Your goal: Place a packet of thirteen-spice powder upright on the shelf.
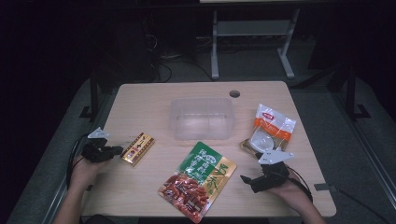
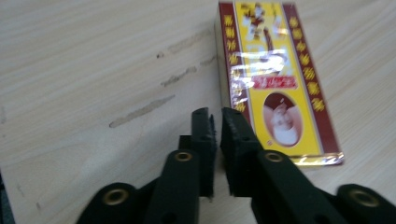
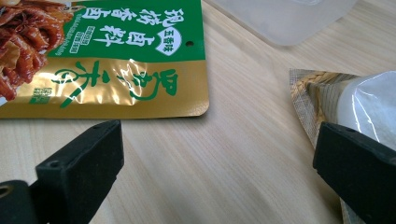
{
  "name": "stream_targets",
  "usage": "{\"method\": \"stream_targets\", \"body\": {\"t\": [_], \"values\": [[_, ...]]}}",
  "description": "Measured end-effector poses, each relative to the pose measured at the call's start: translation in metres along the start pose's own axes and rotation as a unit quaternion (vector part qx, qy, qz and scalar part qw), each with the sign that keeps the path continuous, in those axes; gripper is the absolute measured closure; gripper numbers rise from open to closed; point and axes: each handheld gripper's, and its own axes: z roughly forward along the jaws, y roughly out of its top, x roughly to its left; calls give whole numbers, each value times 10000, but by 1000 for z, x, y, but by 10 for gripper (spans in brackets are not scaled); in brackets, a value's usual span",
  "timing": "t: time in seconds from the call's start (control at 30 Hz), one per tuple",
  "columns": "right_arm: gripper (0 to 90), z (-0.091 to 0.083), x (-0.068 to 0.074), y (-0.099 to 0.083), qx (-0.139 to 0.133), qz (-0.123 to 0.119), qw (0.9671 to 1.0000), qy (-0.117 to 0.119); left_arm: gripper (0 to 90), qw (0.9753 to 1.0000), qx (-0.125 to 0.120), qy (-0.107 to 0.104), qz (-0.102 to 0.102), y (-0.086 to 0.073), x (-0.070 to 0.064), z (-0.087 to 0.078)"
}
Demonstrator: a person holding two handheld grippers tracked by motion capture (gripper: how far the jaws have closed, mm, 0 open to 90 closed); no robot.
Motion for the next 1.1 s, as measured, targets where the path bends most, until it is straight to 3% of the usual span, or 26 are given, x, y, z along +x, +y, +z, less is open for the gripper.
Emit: {"method": "stream_targets", "body": {"t": [0.1,0.13,0.17,0.27,0.33,0.47,0.5,0.6,0.63,0.67,0.8,1.1], "values": [[18,1,-1,0,-1,9,10000,-5,609,10000,-54,36,-12,3,-11,-3],[18,1,-1,0,0,14,10000,-5,609,10000,-53,63,7,4,-15,-3],[18,1,-1,0,4,13,10000,-4,506,10000,-36,76,24,4,-18,-2],[18,1,-1,0,6,12,10000,-1,388,9999,-27,99,50,7,-26,2],[18,1,-1,0,2,4,10000,-2,346,9998,-15,135,155,8,-28,4],[18,1,-1,0,13,2,10000,3,265,9998,123,98,142,6,-33,10],[17,1,-1,0,9,9,10000,4,264,9994,232,117,233,5,-35,14],[18,1,-1,0,2,3,10000,3,248,9994,237,128,203,6,-37,16],[18,1,-1,0,2,3,10000,3,248,9986,315,180,375,6,-38,20],[18,1,-1,0,3,4,10000,1,244,9988,336,155,311,5,-39,22],[18,1,0,0,11,14,10000,-5,236,9977,483,190,438,4,-40,27],[18,0,0,-1,8,20,10000,-14,250,9962,659,234,513,2,-41,32]]}}
